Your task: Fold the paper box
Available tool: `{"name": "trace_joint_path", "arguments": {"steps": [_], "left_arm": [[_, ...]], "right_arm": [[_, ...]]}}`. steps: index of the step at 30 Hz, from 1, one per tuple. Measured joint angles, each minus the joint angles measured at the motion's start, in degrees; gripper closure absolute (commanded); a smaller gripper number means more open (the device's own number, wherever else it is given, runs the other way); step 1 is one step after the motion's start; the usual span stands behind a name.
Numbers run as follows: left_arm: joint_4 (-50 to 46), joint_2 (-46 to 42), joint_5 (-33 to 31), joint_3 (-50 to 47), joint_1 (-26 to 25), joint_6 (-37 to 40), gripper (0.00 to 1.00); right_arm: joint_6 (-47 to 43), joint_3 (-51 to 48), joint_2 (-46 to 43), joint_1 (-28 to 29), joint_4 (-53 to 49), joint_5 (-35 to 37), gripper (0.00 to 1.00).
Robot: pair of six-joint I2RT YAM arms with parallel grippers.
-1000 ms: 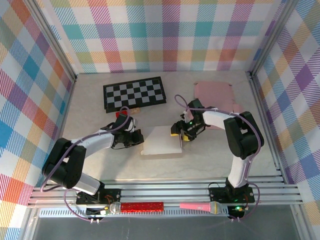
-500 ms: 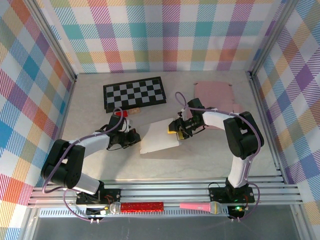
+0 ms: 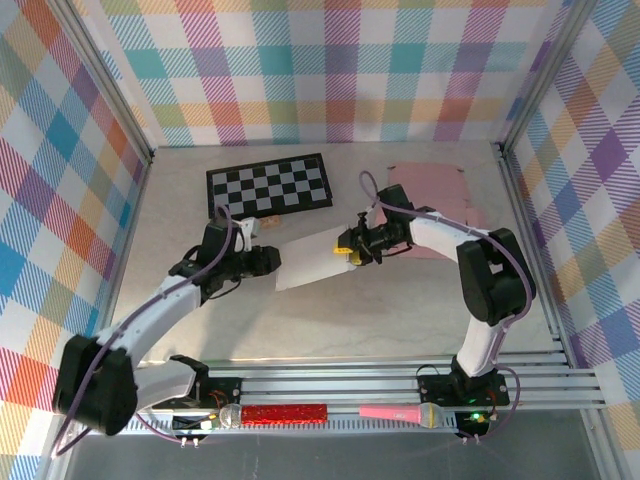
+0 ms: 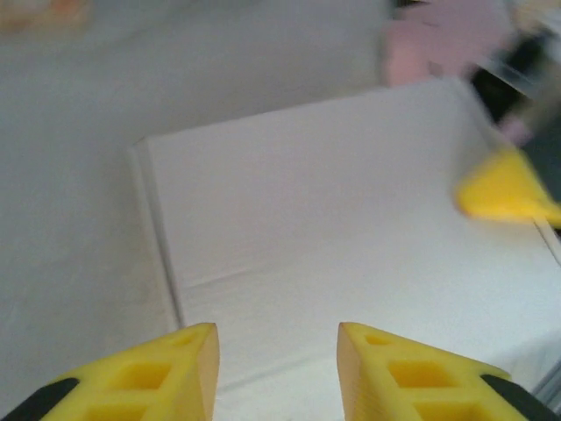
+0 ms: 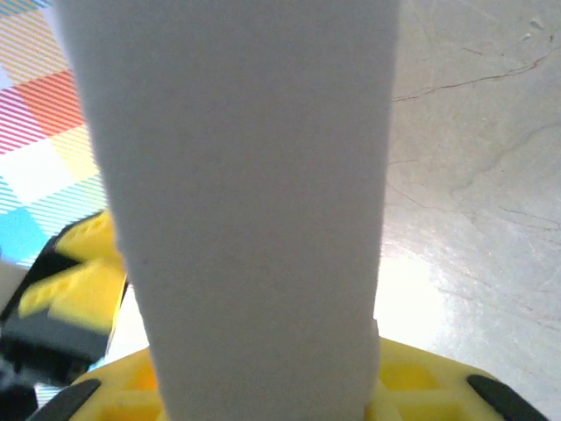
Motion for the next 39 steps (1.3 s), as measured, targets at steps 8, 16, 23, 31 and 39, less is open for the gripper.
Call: {"name": "trace_joint_path", "arguments": {"steps": [8, 16, 23, 31, 39], "left_arm": [[-8.4, -4.1, -3.3, 4.5, -8.4, 23.2, 0.51], [-13.0, -0.8, -7.6, 4.6, -14.5, 40.2, 0.45], [-12.7, 4.0, -11.5, 5.2, -17.0, 48.2, 0.36], [-10.8, 6.3, -15.7, 5.7, -19.7, 50.6, 0.35], [-8.5, 9.2, -17.4, 6.6, -22.9, 51.3, 0.44]], "right_arm": [[6.1, 0.4, -0.7, -4.8, -6.1, -5.2, 0.76], [7.1, 0.4, -3.8, -7.3, -17.2, -8.9, 0.79], [7.6, -1.4, -7.0, -8.5, -21.8, -10.5, 0.78], [8.5, -2.2, -7.0, -8.7, -23.7, -10.8, 0.78], [10.2, -5.6, -7.3, -9.0, -24.3, -12.6, 0.79]]}}
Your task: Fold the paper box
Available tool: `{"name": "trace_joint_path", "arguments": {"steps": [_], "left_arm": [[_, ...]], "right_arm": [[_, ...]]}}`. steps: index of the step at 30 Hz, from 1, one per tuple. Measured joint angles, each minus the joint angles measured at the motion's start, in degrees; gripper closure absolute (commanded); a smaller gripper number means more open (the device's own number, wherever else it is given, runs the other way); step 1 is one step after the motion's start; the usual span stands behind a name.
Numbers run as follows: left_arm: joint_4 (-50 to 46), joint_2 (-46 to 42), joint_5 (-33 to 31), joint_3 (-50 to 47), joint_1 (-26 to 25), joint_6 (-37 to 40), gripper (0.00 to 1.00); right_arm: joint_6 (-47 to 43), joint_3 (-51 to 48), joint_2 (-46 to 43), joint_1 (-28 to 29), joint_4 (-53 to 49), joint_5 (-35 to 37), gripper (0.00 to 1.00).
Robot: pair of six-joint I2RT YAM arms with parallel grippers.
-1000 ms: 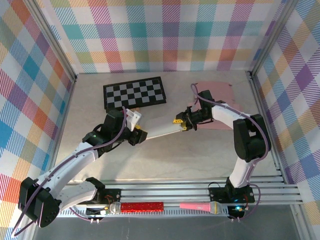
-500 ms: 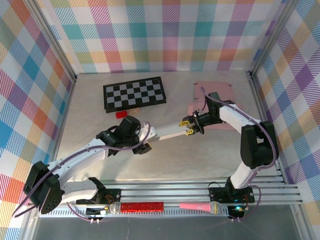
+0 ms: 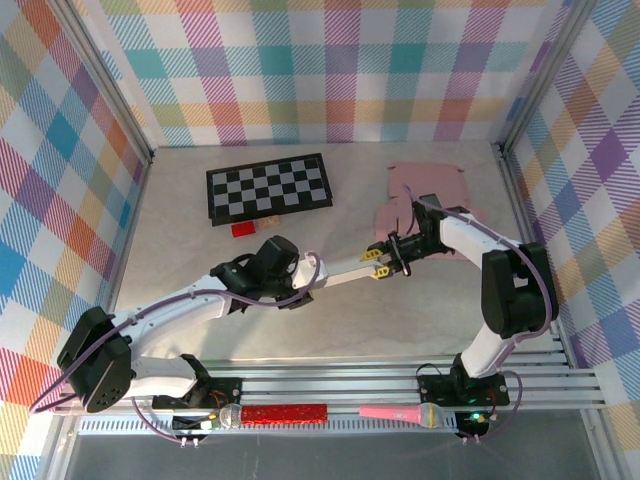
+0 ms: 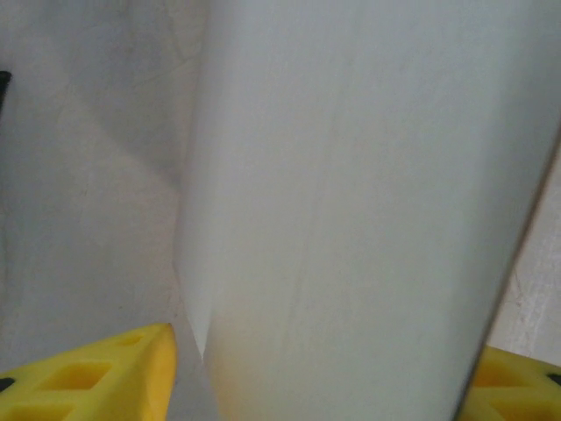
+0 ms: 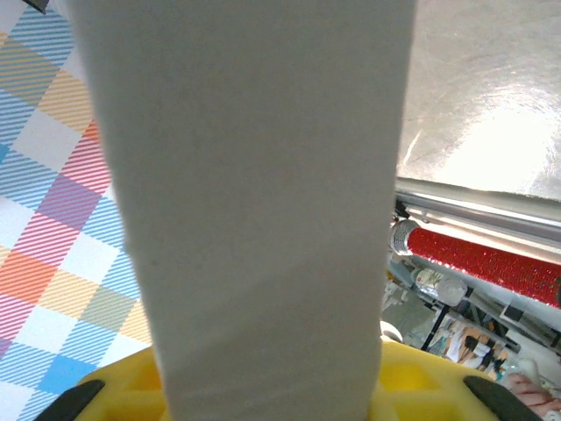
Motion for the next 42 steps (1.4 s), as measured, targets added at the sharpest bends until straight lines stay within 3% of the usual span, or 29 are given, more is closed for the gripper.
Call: {"name": "trace_joint_path", "arguments": {"steps": [6, 8, 11, 17, 23, 30, 36, 39, 42], "left_arm": [[-1.2, 0.9, 1.1, 0.9, -0.4, 0.1, 0.65], [-2.4, 1.2, 1.6, 1.6, -0.5, 0.9, 0.72], [-5.1, 2.4, 2.2, 3.1, -0.6, 2.0, 0.73], [-8.1, 3.1, 3.1, 5.6, -0.6, 1.7, 0.75], [-13.2, 4.6, 4.6, 10.0, -0.6, 1.0, 0.76], [-20.3, 5.4, 5.4, 13.4, -0.6, 0.2, 0.76], [-26.9, 9.8, 6.1, 19.0, -0.6, -1.7, 0.75], [-29.3, 13.4, 7.0, 20.9, -0.4, -3.0, 0.73], [-30.5, 15.6, 6.7, 23.4, -0.4, -4.2, 0.73]], "right_arm": [[4.3, -4.3, -1.9, -0.7, 2.8, -1.1, 0.77], [6.3, -5.7, -2.2, -0.9, 4.2, -1.7, 0.71], [9.1, -8.4, -2.2, -1.1, 6.8, -3.0, 0.63], [10.0, -9.4, -2.2, -1.7, 7.9, -3.3, 0.35], [5.6, -4.9, -4.8, -4.0, 2.3, 1.5, 0.34], [-4.8, 4.4, -14.7, -5.9, -7.1, 18.0, 0.42], [-5.1, -2.8, -31.0, -4.7, -8.9, 33.4, 0.52], [0.6, -8.7, -39.8, 1.9, -8.3, 40.8, 0.55], [8.7, -11.5, -44.8, 12.1, -7.2, 48.9, 0.54]]}}
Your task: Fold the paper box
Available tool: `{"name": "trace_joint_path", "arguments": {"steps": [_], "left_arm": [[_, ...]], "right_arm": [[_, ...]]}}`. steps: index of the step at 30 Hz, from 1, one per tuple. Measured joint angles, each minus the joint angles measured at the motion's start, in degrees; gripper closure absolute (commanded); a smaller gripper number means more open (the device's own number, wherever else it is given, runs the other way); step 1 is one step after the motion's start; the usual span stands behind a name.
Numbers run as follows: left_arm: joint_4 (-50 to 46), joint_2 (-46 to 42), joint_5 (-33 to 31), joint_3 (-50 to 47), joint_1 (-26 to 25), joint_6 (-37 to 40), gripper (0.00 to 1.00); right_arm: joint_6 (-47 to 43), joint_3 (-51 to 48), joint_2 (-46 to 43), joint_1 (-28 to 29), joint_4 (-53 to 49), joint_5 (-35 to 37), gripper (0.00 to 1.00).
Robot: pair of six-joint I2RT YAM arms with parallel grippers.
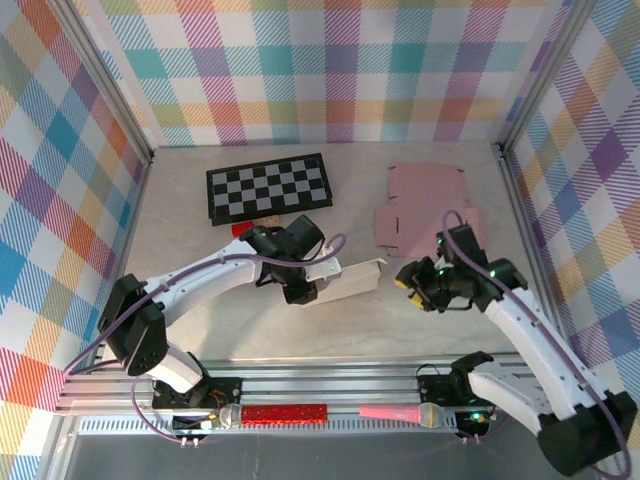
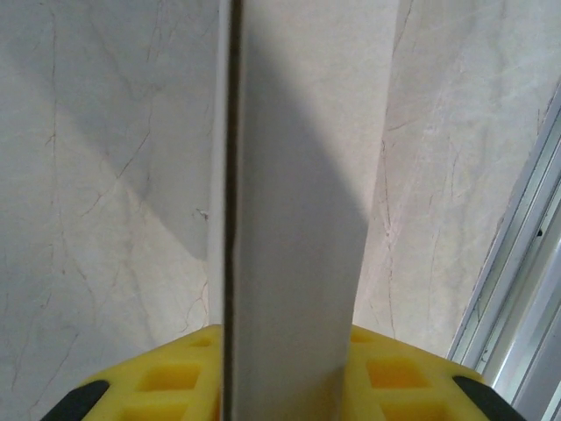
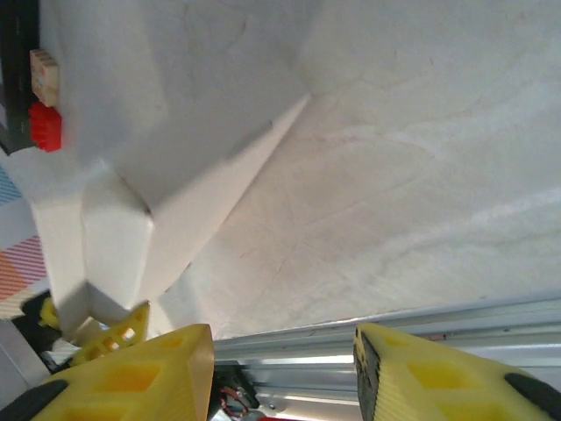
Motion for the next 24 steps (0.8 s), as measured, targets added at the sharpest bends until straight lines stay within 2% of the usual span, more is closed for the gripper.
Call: {"name": "trace_joint_path", "arguments": {"steps": [2, 5, 9, 16, 24], "left_arm": [[-1.1, 1.3, 0.0, 1.5, 0.0, -0.7, 0.72], [-2.4, 3.0, 0.0, 3.4, 0.0, -1.7, 0.71], [-2.9, 3.2, -0.2, 3.7, 0.0, -2.5, 0.70], [-3.0, 3.2, -0.3, 3.8, 0.0, -3.4, 0.69], [-3.4, 3.8, -0.7, 4.5, 0.0, -3.6, 0.66]], "right_arm": [[5.3, -0.8, -0.2, 5.9, 1.9, 4.2, 0.54], [10.2, -0.9, 3.5, 9.3, 5.1, 8.1, 0.54], [13.4, -0.5, 9.5, 10.8, 9.1, 10.7, 0.53], [16.9, 0.4, 10.9, 11.1, 14.2, 13.2, 0.53], [16.7, 2.5, 16.0, 11.1, 17.0, 13.8, 0.56]]}}
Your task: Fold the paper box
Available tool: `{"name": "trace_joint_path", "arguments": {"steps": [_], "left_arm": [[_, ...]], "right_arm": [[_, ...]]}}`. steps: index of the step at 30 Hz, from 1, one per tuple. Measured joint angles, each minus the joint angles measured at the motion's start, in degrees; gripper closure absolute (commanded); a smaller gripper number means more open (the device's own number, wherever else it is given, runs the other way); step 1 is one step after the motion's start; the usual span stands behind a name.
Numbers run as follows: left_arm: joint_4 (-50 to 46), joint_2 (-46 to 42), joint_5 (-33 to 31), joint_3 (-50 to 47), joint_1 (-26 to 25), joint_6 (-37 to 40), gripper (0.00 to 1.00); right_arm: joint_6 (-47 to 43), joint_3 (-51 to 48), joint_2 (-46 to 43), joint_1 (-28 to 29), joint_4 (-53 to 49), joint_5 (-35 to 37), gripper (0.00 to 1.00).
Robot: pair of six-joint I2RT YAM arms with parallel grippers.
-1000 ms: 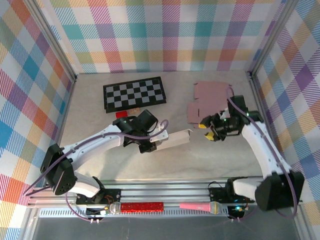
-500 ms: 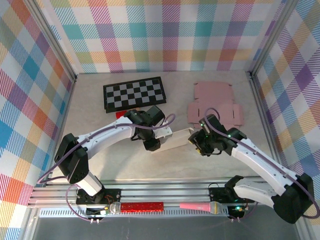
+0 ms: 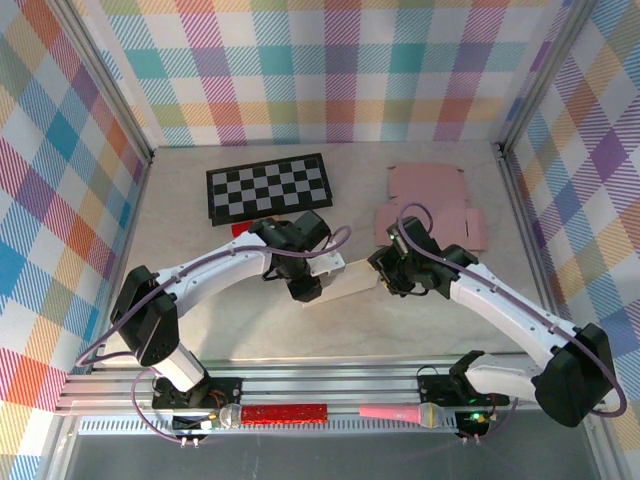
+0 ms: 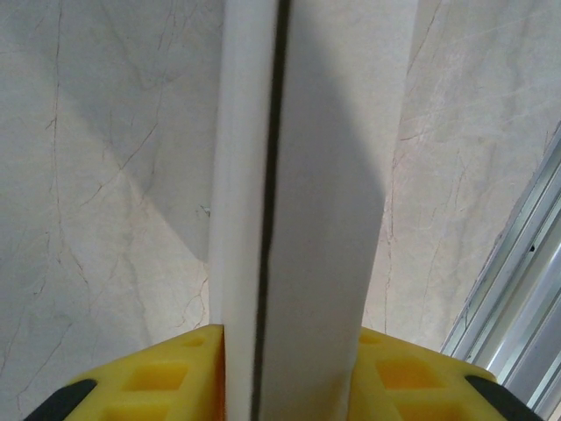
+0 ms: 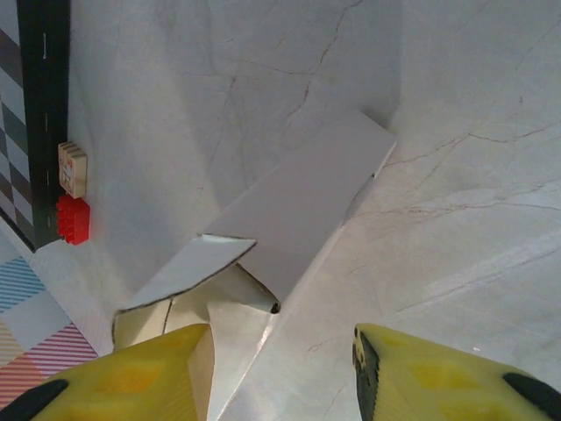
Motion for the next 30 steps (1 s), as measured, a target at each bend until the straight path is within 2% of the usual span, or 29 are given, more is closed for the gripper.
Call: {"name": "trace_joint_path", "arguments": {"steps": [6, 9, 11, 13, 16, 18, 22, 27, 30], "left_arm": [[-0.4, 0.5, -0.4, 0.4, 0.1, 0.0, 0.66], [-0.5, 0.6, -0.5, 0.5, 0.1, 0.0, 0.67], [-0.5, 0.6, -0.5, 0.5, 0.0, 0.0, 0.66], [-0.4, 0.6, -0.6, 0.5, 0.1, 0.0, 0.67], [-0.4, 0.6, -0.7, 0.5, 0.1, 0.0, 0.68], [-0.4, 0.6, -0.7, 0.5, 0.3, 0.1, 0.70], [-0.3, 0.6, -0.7, 0.5, 0.4, 0.1, 0.71], [-0.3, 0.6, -0.6, 0.5, 0.4, 0.3, 0.71], [-0.4, 0.6, -0.6, 0.5, 0.5, 0.7, 0.71]], "right_arm": [[0.1, 0.0, 1.9, 0.0, 1.2, -0.3, 0.63], [0.0, 0.0, 1.7, 0.0, 1.4, -0.4, 0.75], [-0.6, 1.0, 1.9, 0.0, 0.3, -0.5, 0.77], [-1.6, 2.6, 2.9, -0.2, -2.1, -0.9, 0.73], [-5.3, 5.7, 4.9, -0.7, -5.9, -1.8, 0.56], [-10.1, 9.3, 5.7, -1.0, -8.1, -2.5, 0.53], [-25.9, 19.6, 5.2, -2.8, -10.4, -3.8, 0.50], [-49.7, 21.8, 1.1, -11.4, -8.9, -13.0, 0.44], [-60.7, 23.2, 3.4, -17.4, -11.1, -20.8, 0.44]]}}
